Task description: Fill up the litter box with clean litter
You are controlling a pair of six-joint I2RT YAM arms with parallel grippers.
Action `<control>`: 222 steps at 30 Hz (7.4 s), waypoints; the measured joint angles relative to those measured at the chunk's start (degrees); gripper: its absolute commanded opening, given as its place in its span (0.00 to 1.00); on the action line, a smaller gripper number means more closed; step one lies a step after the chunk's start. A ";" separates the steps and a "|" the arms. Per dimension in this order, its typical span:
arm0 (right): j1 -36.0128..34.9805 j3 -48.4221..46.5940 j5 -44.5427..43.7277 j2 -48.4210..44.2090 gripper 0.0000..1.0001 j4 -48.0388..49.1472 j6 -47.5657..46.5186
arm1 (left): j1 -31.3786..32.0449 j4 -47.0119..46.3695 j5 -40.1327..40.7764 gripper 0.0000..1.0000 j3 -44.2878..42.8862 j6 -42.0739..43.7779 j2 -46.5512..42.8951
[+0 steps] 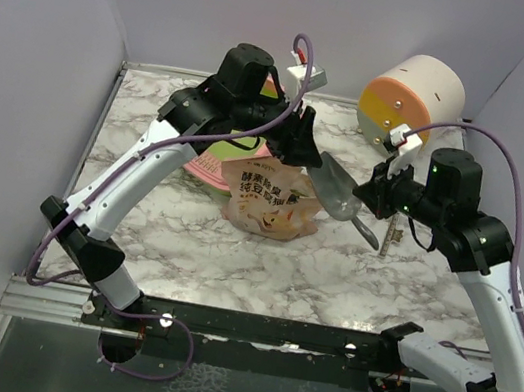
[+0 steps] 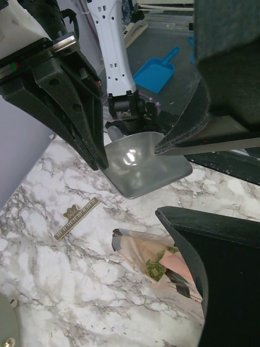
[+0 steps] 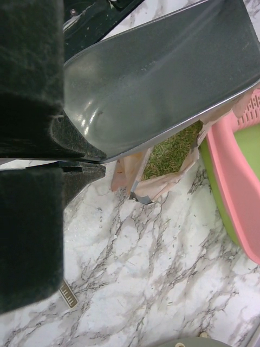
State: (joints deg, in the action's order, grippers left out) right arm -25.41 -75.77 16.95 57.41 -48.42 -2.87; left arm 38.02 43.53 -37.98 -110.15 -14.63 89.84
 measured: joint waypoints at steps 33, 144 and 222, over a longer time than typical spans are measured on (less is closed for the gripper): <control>-0.42 0.00 -6.29 1.84 0.29 -0.50 -0.02 | 0.00 -17.07 0.83 0.00 18.16 -13.33 1.60; 4.52 -1.57 36.30 6.56 0.06 35.58 37.44 | -2.69 -34.80 24.39 0.00 49.66 -38.34 -43.50; 1.86 -16.81 1.40 14.69 0.01 -17.49 10.08 | -2.64 -21.29 22.05 0.00 42.51 27.52 -19.87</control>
State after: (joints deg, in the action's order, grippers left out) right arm -23.55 -92.58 18.35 72.10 -65.91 7.20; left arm 35.38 22.24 -15.92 -67.64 12.88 69.97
